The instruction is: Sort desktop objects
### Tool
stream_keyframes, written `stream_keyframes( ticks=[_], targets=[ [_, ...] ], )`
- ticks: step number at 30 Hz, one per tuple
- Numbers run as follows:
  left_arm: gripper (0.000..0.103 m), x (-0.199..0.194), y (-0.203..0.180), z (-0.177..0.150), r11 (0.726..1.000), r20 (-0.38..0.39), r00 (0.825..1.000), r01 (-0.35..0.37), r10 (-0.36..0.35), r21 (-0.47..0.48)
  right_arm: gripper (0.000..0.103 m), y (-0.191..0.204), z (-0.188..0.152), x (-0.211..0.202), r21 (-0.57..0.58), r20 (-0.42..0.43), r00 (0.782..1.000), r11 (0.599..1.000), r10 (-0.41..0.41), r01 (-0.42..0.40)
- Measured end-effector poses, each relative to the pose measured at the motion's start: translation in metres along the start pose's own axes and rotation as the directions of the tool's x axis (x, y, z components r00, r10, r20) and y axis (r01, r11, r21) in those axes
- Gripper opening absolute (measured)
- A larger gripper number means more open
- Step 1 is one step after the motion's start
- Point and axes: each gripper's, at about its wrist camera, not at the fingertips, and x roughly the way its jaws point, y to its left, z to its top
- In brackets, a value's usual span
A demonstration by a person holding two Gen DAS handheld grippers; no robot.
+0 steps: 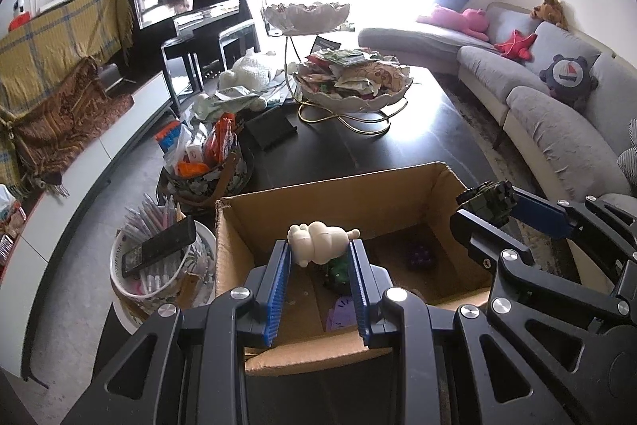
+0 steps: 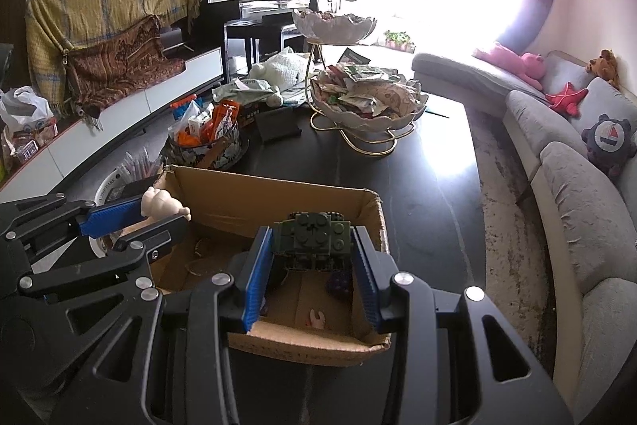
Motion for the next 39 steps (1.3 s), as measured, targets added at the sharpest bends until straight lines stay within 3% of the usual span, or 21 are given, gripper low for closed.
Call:
stream_keyframes(
  ticks=[6,8,11,16,22,28,39],
  targets=[
    [0.032,0.007,0.006,0.001,1.000,-0.072,0.997,0.017,-0.017,-0.010,0.038,0.002,0.001,0.006,-0.010,-0.032,0.999,1.000,-0.012,0.012],
    [0.046,0.009,0.012,0.002,0.999,-0.098,0.995,0.025,-0.028,-0.040,0.038,0.005,0.001,0.005,-0.021,-0.034,0.999,0.999,-0.028,0.027],
    [0.057,0.007,0.020,0.002,0.998,-0.103,0.994,0.020,-0.027,-0.066,0.040,0.003,0.000,0.001,-0.012,-0.027,0.999,0.999,-0.035,0.035],
    [0.073,-0.001,0.027,0.001,0.997,-0.099,0.995,-0.018,0.010,-0.073,0.066,-0.006,0.003,-0.007,0.016,-0.021,0.998,0.998,-0.055,0.055],
    [0.080,-0.017,0.025,0.004,0.998,-0.106,0.993,-0.063,0.060,-0.026,0.074,-0.009,0.006,-0.020,0.025,-0.041,0.998,0.999,-0.039,0.040],
    [0.081,-0.042,0.014,0.003,0.992,-0.073,0.990,-0.120,0.123,0.042,0.078,-0.006,0.008,-0.041,-0.004,-0.041,0.997,0.998,-0.070,0.070],
    [0.081,-0.078,0.013,-0.009,0.994,-0.093,0.990,-0.103,0.105,0.025,0.078,-0.001,-0.002,-0.081,0.016,-0.070,0.996,0.998,-0.058,0.059]
  ],
)
